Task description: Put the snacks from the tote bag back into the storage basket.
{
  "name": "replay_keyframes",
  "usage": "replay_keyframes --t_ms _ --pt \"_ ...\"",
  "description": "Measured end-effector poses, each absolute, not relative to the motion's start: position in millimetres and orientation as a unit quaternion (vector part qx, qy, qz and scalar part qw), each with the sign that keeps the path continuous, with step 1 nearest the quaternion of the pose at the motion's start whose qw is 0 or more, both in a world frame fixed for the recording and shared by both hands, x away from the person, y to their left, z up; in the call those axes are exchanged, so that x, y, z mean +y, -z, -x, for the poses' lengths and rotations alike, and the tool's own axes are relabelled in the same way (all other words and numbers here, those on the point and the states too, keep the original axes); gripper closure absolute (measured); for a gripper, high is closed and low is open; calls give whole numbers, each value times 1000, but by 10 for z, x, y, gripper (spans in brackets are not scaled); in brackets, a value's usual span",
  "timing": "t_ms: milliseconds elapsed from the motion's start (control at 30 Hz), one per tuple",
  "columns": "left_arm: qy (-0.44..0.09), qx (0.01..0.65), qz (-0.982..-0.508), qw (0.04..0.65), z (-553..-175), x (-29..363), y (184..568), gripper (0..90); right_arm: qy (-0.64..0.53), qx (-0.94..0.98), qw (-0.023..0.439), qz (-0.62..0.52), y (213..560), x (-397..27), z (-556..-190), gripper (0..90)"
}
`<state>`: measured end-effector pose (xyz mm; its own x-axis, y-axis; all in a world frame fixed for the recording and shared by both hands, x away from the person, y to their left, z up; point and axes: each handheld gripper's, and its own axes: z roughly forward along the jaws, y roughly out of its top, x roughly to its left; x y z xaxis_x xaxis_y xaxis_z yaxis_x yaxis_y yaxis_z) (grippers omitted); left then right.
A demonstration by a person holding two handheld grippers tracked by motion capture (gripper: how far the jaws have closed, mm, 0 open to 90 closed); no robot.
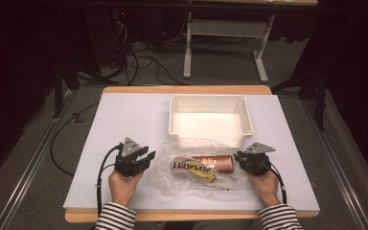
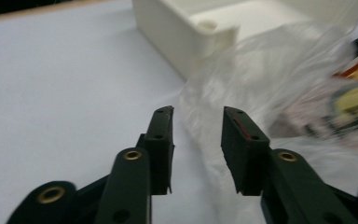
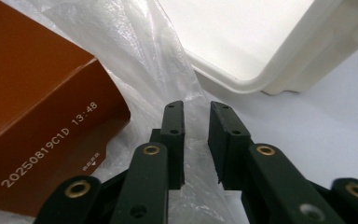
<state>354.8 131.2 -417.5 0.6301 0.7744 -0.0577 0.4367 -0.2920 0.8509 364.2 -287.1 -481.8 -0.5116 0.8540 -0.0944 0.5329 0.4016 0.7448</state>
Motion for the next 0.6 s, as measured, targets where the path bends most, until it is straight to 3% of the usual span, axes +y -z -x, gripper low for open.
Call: replay_keyframes --t_ms 67,233,600 --pt "-191 367 -785 461 -3436 1233 4055 569 -335 800 237 -438 4817 -2878 -3645 724" --pt "-176 318 -808 464 -3188 975 3991 565 -336 800 237 -436 4818 -2884 -3649 720" --pt "-147 337 -834 411 -3416 518 4259 514 -337 798 236 -441 4819 -2884 -3647 704"
